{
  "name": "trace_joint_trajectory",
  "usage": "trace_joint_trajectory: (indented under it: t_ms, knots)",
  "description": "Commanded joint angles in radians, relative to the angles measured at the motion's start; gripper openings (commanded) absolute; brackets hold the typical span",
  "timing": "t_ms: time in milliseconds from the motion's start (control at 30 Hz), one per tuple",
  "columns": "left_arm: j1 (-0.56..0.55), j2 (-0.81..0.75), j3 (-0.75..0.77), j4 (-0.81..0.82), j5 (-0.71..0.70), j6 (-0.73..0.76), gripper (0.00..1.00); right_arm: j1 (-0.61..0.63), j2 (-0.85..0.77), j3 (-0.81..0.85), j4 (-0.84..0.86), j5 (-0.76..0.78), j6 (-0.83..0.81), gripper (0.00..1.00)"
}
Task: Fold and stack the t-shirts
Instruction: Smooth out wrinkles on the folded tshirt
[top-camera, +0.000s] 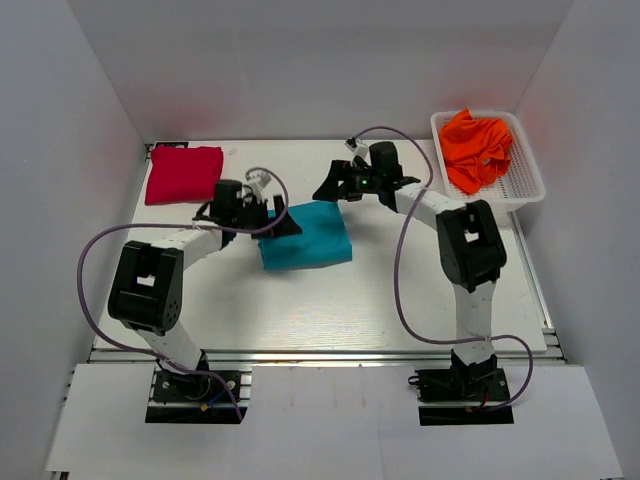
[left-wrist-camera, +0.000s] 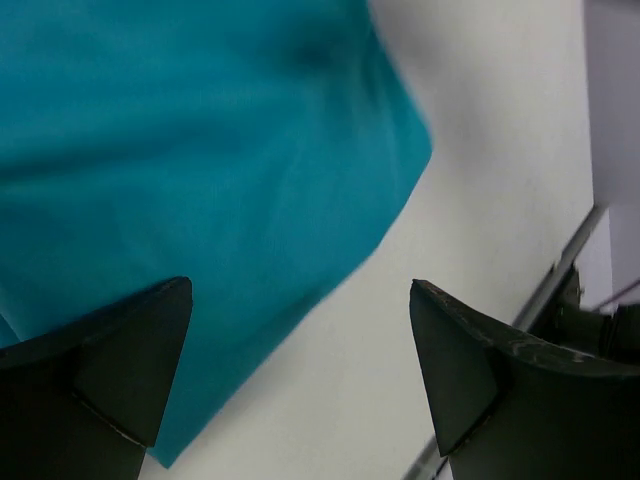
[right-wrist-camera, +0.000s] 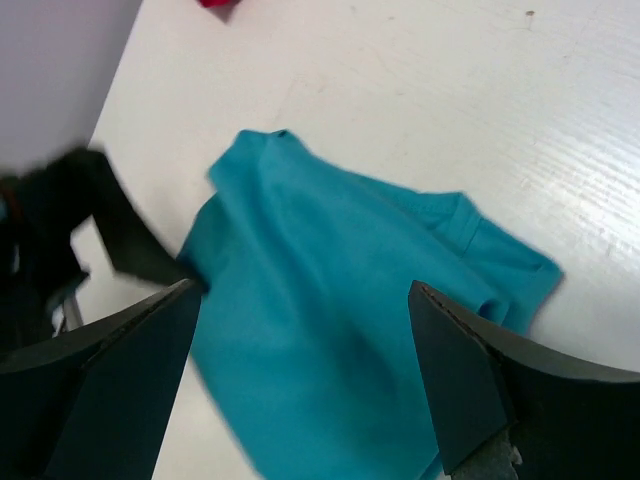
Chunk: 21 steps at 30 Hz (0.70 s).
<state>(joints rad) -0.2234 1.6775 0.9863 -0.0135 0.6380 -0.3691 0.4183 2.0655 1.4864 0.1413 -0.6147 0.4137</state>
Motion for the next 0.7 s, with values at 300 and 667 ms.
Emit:
trace_joint_trajectory:
  t_ms: [300, 667]
  knots:
    - [0.010, -0.005, -0.216, 0.001, 0.040, 0.081, 1.00, 0.000, 0.289, 0.221, -0.026, -0.040, 0.010, 0.90]
    - [-0.011, -0.246, -0.037, -0.207, -0.182, 0.091, 1.00, -0.003, -0.013, 0.166, -0.025, -0.001, -0.090, 0.90]
